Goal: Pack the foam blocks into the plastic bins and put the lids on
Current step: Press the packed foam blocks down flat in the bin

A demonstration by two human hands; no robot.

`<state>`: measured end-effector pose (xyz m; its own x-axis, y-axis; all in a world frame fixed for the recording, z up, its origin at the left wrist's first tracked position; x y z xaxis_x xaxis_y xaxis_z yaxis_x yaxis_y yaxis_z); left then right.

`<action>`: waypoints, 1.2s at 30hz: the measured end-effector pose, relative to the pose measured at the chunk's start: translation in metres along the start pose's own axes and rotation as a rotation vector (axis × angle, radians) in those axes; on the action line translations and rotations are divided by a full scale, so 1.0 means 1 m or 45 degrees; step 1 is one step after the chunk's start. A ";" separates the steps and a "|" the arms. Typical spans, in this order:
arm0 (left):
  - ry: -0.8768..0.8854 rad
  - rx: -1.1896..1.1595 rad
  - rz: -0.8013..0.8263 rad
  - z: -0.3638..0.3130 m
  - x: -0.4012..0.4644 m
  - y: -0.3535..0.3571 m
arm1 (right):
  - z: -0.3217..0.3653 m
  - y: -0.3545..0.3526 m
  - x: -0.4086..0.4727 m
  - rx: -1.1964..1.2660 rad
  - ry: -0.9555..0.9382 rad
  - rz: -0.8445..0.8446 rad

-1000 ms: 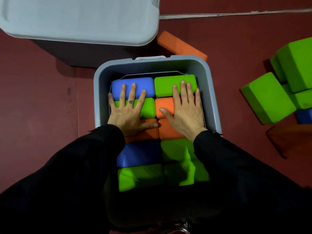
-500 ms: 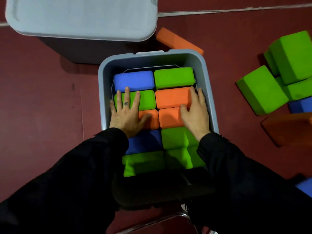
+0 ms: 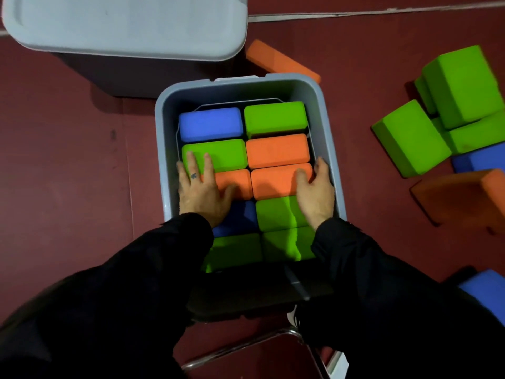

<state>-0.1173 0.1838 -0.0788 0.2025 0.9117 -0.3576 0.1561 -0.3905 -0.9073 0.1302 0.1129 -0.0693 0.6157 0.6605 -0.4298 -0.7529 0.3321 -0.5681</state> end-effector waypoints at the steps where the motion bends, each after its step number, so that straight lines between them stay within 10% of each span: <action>1: -0.102 -0.126 -0.023 0.002 -0.007 0.002 | -0.006 0.001 -0.003 -0.006 0.110 -0.041; 6: -0.359 -0.511 -0.062 0.007 -0.011 -0.003 | -0.011 0.014 -0.018 -0.090 0.119 0.067; 15: -0.085 0.063 -0.135 -0.017 0.002 -0.015 | 0.057 0.016 0.009 -0.149 -0.296 -0.124; 26: -0.251 -0.403 0.300 0.018 0.084 -0.055 | 0.070 0.049 0.067 -0.276 -0.499 -0.057; 31: -0.016 0.309 0.029 0.007 0.082 -0.054 | 0.060 0.051 0.067 -0.510 -0.610 -0.033; 36: 0.275 0.318 0.109 0.015 0.083 -0.029 | 0.055 0.057 0.065 -0.762 -0.734 -0.002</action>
<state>-0.1196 0.2723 -0.0855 0.4086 0.8184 -0.4040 -0.1067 -0.3968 -0.9117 0.1148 0.2114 -0.0909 0.2783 0.9558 -0.0944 -0.4013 0.0265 -0.9156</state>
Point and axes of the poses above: each hand's wrist, its own x-axis towards the middle knuckle, its own y-axis out of the palm, z = x × y, the point moved 4 cm from there along x, towards the middle knuckle, and after that the axes turned 6 degrees about x, right-handed, at the moved point
